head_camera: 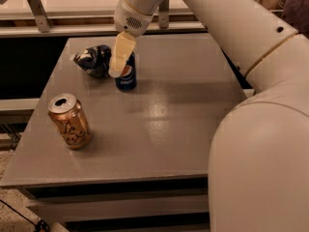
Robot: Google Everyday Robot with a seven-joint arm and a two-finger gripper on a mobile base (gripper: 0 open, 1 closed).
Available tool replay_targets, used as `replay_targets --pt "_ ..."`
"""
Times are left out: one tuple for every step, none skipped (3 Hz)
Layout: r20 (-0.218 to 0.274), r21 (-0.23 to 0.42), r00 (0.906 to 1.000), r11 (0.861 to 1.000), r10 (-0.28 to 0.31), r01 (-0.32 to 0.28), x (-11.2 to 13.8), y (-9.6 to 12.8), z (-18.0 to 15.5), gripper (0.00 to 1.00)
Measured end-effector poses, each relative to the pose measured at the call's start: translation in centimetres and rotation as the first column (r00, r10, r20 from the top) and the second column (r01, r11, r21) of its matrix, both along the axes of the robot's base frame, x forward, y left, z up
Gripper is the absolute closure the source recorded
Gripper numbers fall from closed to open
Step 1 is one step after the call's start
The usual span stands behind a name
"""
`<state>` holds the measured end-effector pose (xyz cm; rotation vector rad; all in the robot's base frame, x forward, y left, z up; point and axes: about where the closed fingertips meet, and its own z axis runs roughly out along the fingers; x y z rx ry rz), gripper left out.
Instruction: Move pepsi can near blue chip bag
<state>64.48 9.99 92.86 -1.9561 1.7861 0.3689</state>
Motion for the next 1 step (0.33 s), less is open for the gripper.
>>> replay_targets --pt "0.000 0.000 1.0000 1.000 0.000 0.000 0.00 0.01 -0.01 0.00"
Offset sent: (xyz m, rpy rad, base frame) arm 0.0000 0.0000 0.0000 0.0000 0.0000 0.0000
